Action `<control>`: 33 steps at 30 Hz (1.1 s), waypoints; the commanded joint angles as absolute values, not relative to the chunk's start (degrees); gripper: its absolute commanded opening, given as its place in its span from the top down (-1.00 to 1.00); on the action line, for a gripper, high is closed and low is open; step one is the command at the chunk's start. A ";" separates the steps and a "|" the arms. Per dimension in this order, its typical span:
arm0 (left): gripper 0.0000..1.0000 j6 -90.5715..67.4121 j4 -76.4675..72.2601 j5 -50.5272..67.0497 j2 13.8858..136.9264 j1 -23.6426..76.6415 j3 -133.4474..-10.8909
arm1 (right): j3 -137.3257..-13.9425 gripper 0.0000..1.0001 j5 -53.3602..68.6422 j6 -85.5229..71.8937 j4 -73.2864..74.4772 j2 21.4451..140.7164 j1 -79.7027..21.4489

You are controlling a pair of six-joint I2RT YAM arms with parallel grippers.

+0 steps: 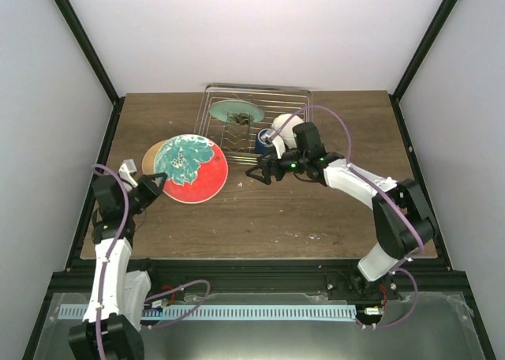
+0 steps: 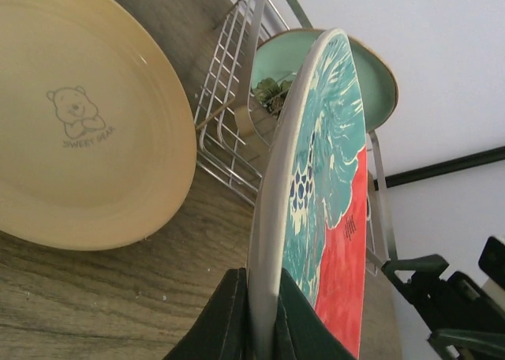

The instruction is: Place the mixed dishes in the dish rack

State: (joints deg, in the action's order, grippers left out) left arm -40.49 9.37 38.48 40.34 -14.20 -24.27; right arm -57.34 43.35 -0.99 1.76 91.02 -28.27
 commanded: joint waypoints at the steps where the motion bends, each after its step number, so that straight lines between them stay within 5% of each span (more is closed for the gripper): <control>1: 1.00 -41.20 2.54 39.06 38.44 -11.00 -25.32 | -60.38 -0.87 58.86 -6.51 1.64 93.11 -27.71; 21: 1.00 -42.29 -0.79 31.09 40.52 7.71 -26.57 | -59.97 -0.84 58.95 -11.27 -6.46 102.57 -28.51; 33: 1.00 -43.99 -3.73 30.90 41.49 9.73 -25.64 | -57.51 -0.54 64.75 -17.64 -20.42 104.79 -29.17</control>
